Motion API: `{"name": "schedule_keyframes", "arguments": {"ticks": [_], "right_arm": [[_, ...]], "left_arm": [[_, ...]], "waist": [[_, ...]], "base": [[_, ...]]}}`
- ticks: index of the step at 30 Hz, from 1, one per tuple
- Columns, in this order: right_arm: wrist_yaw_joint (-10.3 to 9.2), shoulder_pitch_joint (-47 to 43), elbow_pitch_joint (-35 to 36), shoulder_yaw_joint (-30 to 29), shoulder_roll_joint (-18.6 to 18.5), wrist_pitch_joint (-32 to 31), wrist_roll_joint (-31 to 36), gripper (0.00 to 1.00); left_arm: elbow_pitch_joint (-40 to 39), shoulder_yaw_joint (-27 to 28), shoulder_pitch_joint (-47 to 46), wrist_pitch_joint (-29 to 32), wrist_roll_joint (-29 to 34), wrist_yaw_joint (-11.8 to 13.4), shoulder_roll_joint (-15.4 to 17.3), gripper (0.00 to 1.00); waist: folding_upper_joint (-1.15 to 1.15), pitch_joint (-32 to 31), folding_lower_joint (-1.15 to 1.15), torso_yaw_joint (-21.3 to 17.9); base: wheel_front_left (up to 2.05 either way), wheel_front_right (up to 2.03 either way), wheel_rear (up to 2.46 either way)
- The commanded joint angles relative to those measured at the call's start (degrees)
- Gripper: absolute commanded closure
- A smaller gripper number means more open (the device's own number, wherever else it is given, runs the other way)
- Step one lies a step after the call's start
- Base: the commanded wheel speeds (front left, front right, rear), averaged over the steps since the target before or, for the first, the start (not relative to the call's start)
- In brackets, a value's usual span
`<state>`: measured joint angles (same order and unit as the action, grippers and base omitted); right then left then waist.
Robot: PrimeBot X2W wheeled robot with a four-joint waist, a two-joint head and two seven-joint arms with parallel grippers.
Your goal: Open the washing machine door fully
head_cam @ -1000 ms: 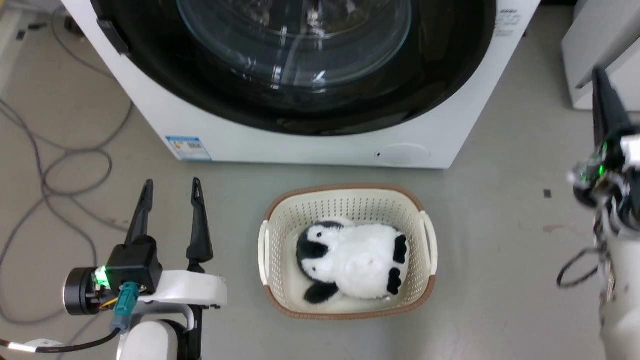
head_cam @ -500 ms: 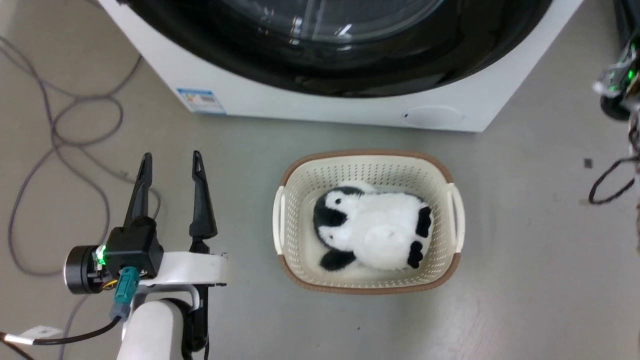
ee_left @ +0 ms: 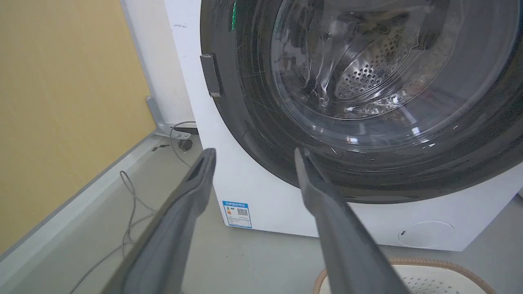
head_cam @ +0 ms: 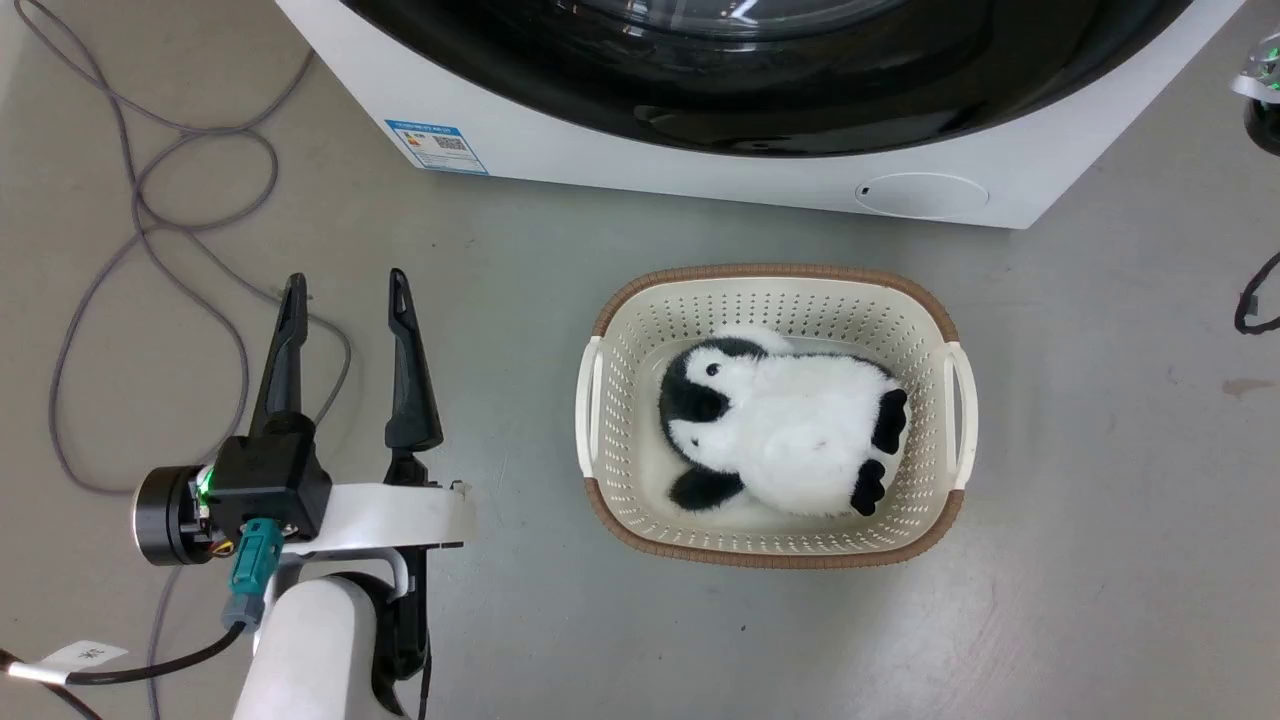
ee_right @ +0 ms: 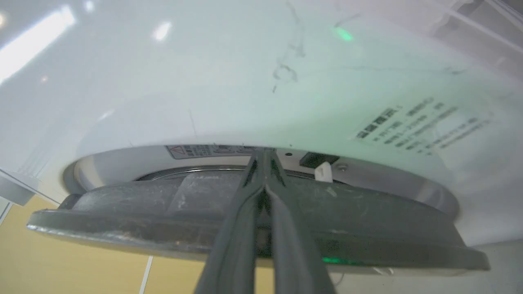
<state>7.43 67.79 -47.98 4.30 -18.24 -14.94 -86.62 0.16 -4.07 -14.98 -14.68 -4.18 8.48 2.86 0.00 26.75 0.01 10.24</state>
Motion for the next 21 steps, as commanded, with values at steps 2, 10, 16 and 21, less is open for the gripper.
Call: {"name": "schedule_keyframes", "arguments": {"ticks": [2,10,16,21], "right_arm": [[0.06,0.41,0.28,1.16,0.47,-1.61,0.27,1.00],[0.06,-3.69,3.50,4.48,0.29,-7.19,0.54,1.00],[0.06,-7.93,6.18,6.74,0.01,-10.05,0.77,1.00],[0.06,-12.04,9.36,8.91,0.21,-12.57,0.66,1.00]], "left_arm": [[-0.11,-0.01,-0.61,-0.32,-0.25,0.28,0.02,0.00],[0.56,0.28,0.06,-0.32,-0.17,0.32,0.02,0.00],[0.92,0.90,0.83,-0.32,0.19,-0.06,0.02,0.00],[1.40,1.65,1.90,-0.32,0.61,-0.46,0.02,0.00]], "waist": [[0.00,-0.09,-0.01,-0.08],[0.00,-1.88,-0.01,-1.23],[0.00,-4.04,-0.01,-2.49],[0.00,-6.10,-0.01,-3.66]], "base": [[0.00,0.00,0.00],[0.00,0.00,0.00],[0.00,0.00,0.00],[0.00,0.00,0.00]]}}
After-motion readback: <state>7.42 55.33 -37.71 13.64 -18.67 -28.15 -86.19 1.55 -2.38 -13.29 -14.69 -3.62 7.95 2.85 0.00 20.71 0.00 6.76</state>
